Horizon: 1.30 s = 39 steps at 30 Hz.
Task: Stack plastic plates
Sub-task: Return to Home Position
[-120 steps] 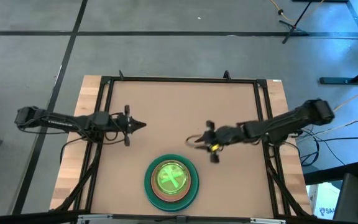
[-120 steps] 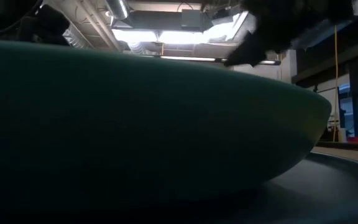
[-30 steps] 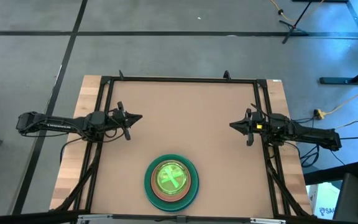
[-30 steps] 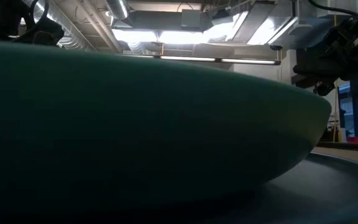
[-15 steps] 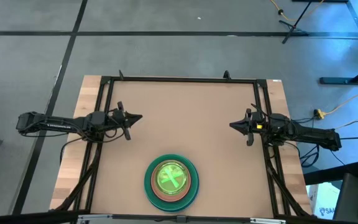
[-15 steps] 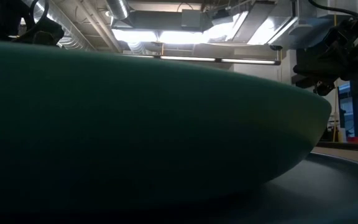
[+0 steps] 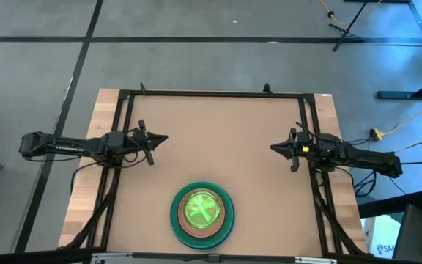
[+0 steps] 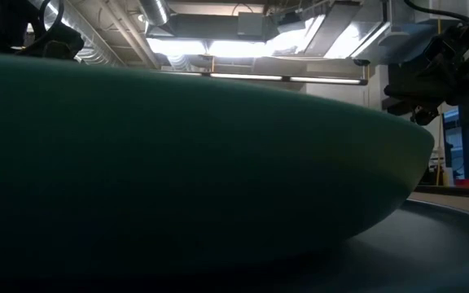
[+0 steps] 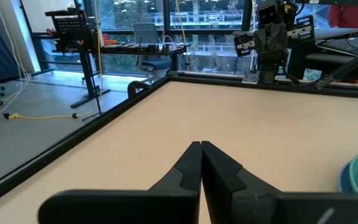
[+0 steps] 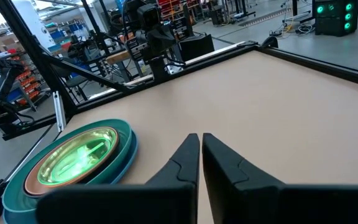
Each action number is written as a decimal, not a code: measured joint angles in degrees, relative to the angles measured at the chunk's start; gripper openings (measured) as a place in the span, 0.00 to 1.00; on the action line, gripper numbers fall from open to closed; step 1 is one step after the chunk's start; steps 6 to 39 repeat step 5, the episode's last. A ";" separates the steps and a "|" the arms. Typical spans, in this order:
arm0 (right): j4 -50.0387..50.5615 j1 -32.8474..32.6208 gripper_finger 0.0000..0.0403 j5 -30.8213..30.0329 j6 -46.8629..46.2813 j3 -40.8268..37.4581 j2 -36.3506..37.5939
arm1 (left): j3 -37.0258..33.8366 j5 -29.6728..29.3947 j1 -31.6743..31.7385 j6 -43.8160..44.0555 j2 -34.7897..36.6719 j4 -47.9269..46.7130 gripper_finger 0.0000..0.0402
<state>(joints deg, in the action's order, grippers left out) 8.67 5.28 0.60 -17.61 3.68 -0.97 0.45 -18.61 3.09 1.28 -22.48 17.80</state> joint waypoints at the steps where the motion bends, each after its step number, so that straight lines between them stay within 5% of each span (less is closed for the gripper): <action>1: 0.00 0.00 0.04 -0.02 -0.02 0.00 0.00 | 0.00 0.00 0.00 0.00 0.00 0.00 0.01; 39: 0.00 0.00 0.04 -0.02 -0.02 0.00 0.00 | 0.00 0.00 0.00 0.00 0.00 -0.02 0.01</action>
